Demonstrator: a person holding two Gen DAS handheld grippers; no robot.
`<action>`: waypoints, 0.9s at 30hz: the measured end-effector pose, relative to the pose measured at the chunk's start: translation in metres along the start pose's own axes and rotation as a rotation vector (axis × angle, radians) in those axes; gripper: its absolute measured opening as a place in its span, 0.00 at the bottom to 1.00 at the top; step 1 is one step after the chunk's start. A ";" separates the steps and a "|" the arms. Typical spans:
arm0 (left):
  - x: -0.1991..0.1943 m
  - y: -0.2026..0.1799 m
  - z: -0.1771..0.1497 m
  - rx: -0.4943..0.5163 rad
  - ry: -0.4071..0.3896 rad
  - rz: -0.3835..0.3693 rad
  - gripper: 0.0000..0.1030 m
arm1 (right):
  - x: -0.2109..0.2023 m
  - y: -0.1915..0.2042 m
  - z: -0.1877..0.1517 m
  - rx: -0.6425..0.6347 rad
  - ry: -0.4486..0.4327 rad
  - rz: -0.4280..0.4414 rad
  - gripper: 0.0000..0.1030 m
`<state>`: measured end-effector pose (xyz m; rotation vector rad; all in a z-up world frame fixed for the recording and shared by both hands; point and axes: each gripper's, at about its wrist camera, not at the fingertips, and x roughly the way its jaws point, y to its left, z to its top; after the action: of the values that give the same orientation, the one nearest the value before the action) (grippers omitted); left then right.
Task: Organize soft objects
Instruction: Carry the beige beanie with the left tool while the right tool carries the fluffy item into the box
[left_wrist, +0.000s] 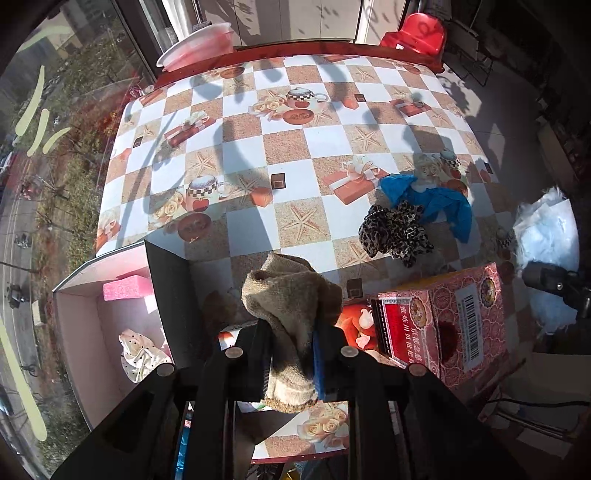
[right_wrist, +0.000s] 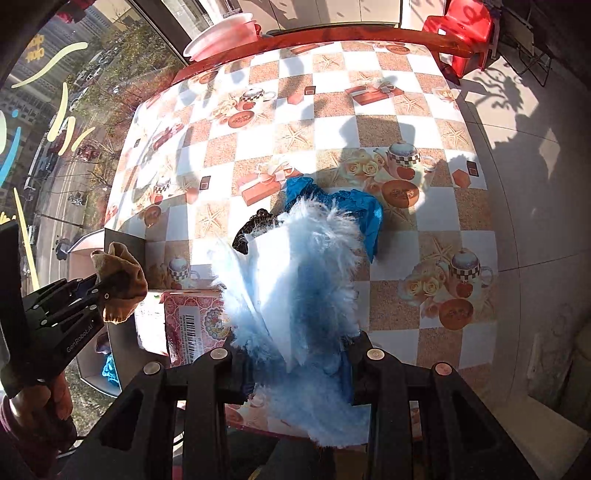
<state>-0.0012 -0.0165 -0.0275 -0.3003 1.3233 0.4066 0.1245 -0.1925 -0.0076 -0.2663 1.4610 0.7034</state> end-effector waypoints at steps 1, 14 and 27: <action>-0.004 0.002 -0.004 -0.003 -0.005 -0.003 0.19 | 0.001 0.007 -0.001 -0.002 -0.001 0.008 0.35; -0.039 0.028 -0.040 -0.045 -0.069 0.002 0.19 | -0.010 0.075 -0.025 -0.076 -0.011 0.035 0.35; -0.052 0.047 -0.061 -0.089 -0.095 0.000 0.19 | -0.010 0.107 -0.040 -0.126 -0.007 0.031 0.35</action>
<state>-0.0859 -0.0074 0.0107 -0.3508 1.2144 0.4749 0.0305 -0.1347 0.0230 -0.3381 1.4184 0.8224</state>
